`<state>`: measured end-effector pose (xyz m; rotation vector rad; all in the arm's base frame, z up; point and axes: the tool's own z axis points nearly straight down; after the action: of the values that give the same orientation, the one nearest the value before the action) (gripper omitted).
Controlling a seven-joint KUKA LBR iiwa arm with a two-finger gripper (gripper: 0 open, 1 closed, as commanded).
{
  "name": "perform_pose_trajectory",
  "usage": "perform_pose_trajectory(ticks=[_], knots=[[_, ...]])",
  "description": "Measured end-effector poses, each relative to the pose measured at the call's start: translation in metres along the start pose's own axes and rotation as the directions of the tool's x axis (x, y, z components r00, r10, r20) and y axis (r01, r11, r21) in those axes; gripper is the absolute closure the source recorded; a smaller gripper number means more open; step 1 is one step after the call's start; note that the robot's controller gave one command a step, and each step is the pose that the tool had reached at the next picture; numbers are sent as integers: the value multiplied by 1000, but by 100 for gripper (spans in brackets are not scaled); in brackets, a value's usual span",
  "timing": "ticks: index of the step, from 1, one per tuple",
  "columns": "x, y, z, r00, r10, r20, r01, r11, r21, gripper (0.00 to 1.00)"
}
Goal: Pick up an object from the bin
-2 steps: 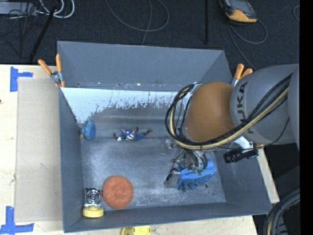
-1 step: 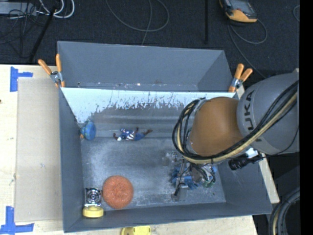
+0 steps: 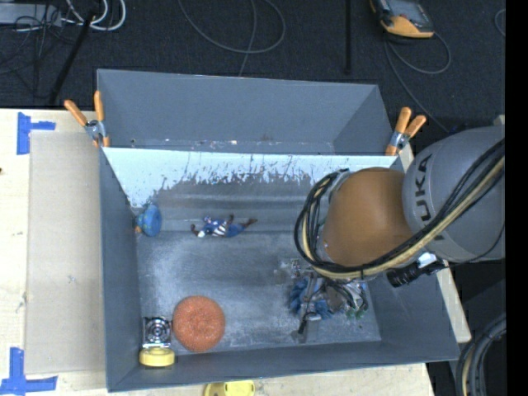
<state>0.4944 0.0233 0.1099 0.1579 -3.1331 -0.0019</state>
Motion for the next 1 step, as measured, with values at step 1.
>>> perform_pose_trajectory(ticks=[1], knots=[[-6,-9,5,1000,-19,-3,19,1000,-1,0]])
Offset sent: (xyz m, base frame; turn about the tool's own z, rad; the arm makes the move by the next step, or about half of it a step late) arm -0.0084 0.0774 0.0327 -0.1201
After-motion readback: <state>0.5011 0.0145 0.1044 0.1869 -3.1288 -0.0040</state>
